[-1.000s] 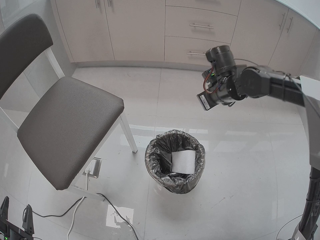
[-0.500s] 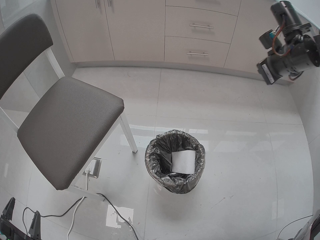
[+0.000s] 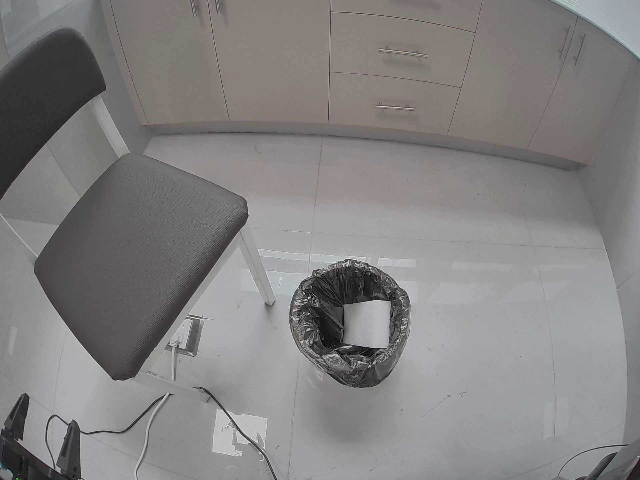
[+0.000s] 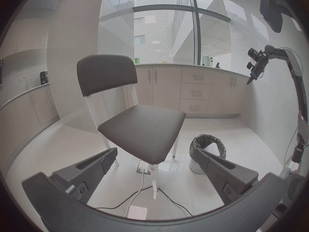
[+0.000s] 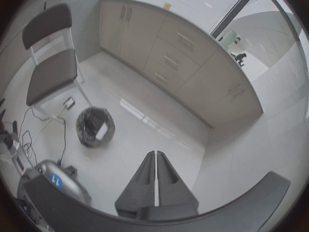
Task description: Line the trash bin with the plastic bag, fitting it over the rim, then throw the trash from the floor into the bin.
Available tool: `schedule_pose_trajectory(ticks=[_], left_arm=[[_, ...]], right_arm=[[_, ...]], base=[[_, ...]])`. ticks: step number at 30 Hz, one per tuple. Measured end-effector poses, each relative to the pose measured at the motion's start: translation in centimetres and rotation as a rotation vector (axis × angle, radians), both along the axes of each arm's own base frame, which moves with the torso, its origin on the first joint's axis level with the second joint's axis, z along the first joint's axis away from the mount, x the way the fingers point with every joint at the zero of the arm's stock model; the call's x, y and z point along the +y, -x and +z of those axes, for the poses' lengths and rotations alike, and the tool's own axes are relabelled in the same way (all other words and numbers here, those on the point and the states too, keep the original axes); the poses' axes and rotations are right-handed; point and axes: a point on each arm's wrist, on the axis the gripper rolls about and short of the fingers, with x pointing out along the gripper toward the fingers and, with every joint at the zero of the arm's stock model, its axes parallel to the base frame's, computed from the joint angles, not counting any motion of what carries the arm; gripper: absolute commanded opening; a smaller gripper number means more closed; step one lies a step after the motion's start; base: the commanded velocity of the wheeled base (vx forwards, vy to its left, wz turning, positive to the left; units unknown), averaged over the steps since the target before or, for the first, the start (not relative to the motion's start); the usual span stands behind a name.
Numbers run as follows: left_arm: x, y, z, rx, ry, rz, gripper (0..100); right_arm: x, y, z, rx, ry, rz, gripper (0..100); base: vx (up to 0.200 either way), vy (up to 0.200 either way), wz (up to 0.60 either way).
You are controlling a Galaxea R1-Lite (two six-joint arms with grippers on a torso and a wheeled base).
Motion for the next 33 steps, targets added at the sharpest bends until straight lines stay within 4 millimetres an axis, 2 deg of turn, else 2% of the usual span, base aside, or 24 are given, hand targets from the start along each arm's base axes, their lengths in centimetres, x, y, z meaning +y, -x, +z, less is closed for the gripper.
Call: schedule_pose_trajectory(ticks=[3, 8, 11, 12, 15, 17, 21, 24, 29, 33], left_arm=[[0.0, 0.0, 0.0, -0.002, 0.001, 0.001, 100], [0.0, 0.0, 0.0, -0.005, 0.001, 0.002, 100], [0.0, 0.0, 0.1, -0.006, 0.001, 0.002, 100], [0.0, 0.0, 0.1, -0.007, 0.001, 0.002, 100], [0.0, 0.0, 0.1, -0.007, 0.001, 0.002, 100], [0.0, 0.0, 0.1, -0.007, 0.001, 0.003, 100], [0.0, 0.0, 0.1, -0.008, 0.001, 0.002, 100], [0.0, 0.0, 0.1, -0.008, 0.001, 0.003, 100], [0.0, 0.0, 0.1, -0.009, 0.001, 0.003, 100], [0.0, 0.0, 0.1, -0.009, 0.001, 0.003, 100]], right_arm=[[-1.6, 5.3, 0.3, -0.033, -0.012, -0.024, 0], [-3.4, 14.3, 0.1, -0.235, -0.088, -0.034, 0], [-3.9, 20.0, -0.9, -0.405, -0.152, -0.02, 0], [-4.0, 21.4, -1.2, -0.455, -0.166, -0.016, 0], [-4.1, 26.9, -2.8, -0.692, -0.214, -0.001, 0], [-4.1, 29.3, -4.0, -0.805, -0.229, 0.005, 0], [-3.8, 31.9, -7.0, -0.935, -0.244, 0.013, 0], [-3.4, 32.4, -9.4, -0.972, -0.258, 0.011, 0], [-2.8, 31.1, -12.6, -1.004, -0.345, -0.005, 0], [-2.6, 28.8, -13.9, -1.053, -0.414, -0.014, 0]], base=[[0.0, 0.0, 0.0], [0.0, 0.0, 0.0], [0.0, 0.0, 0.0], [0.0, 0.0, 0.0], [0.0, 0.0, 0.0], [0.0, 0.0, 0.0], [0.0, 0.0, 0.0], [0.0, 0.0, 0.0], [0.0, 0.0, 0.0], [0.0, 0.0, 0.0]])
